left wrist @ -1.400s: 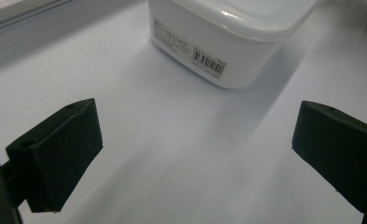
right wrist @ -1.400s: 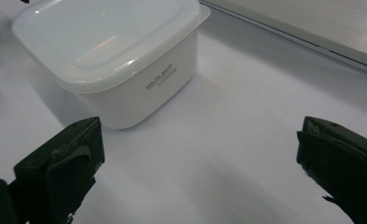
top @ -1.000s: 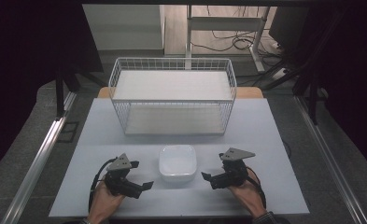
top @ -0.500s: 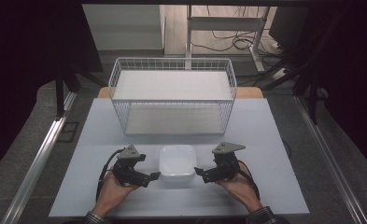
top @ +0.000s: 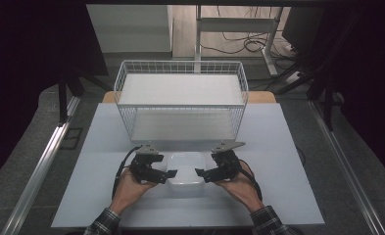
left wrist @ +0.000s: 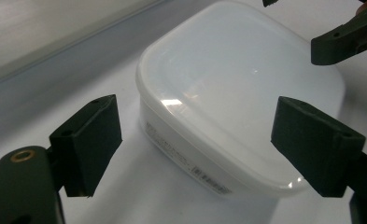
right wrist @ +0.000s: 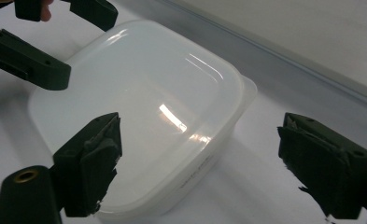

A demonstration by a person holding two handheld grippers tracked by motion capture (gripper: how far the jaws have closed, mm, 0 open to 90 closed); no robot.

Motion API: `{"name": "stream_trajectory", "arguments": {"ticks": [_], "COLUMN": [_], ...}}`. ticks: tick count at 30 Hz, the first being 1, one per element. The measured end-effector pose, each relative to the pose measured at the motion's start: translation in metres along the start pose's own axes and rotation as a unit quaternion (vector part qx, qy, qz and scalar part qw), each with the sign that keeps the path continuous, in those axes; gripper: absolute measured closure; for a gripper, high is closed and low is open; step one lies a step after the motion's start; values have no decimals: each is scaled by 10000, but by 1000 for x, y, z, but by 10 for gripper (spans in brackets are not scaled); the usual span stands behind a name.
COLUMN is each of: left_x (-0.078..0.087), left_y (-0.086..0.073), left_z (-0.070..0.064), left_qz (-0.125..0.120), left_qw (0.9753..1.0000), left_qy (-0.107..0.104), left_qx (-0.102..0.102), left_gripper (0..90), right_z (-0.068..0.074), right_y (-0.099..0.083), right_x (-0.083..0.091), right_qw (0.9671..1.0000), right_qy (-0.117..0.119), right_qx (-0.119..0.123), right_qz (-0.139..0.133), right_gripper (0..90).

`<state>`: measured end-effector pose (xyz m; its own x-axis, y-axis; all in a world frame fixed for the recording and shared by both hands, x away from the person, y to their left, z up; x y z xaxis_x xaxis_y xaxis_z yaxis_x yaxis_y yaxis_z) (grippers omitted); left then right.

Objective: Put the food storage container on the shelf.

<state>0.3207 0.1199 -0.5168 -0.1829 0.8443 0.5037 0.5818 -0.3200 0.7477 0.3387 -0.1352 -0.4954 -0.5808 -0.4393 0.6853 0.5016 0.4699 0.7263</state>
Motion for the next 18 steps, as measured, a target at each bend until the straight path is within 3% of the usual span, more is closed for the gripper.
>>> {"name": "stream_trajectory", "arguments": {"ticks": [1, 4, 5, 8, 11, 13, 15, 16, 17, 18], "left_x": [-1, 0, 1, 4, 7, 15, 17, 18, 18, 20], "left_y": [-1, -2, -5, -10, -13, -15, -16, -17, -17, -17], "left_z": [1, 0, -1, -7, -12, -21, -23, -27, -27, -29], "left_qz": [-36, -15, -28, 50, 72, -21, -37, -52, -52, -164], "left_qw": [9998, 9995, 9986, 9975, 9977, 9988, 9988, 9990, 9990, 9991], "left_qy": [-166, -256, -433, -578, -553, -390, -370, -286, -286, -174], "left_qx": [87, 173, 315, 396, 385, 296, 313, 335, 335, 361], "left_gripper": [190, 244, 277, 304, 370, 483, 576, 592, 609, 635], "right_z": [-3, -4, -3, -1, 1, 2, 2, 1, 1, -1], "right_y": [-2, -3, -4, -6, -9, -12, -13, -16, -16, -17], "right_x": [-3, -3, -1, 4, 10, 21, 23, 27, 27, 30], "right_qw": [9996, 9985, 9968, 9944, 9942, 9942, 9938, 9923, 9923, 9901], "right_qy": [186, 386, 580, 727, 728, 644, 653, 705, 705, 777], "right_qx": [-203, -365, -491, -645, -619, -687, -730, -882, -882, -1067], "right_qz": [73, 163, 242, 421, 487, 511, 534, 514, 514, 470], "right_gripper": [208, 272, 341, 377, 430, 554, 576, 625, 625, 688]}}
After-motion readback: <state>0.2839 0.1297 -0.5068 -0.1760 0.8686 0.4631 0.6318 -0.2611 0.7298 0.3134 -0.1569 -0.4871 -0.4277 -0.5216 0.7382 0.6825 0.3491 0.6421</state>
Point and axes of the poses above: each handheld gripper's, and its own axes: x roughly backward along the jaws, y roughly out of its top, z roughly to its left, the point moved 2 cm from there along -x, roughly forward along the jaws, and after that the axes turned 15 degrees about -y, right-handed, at the moved point
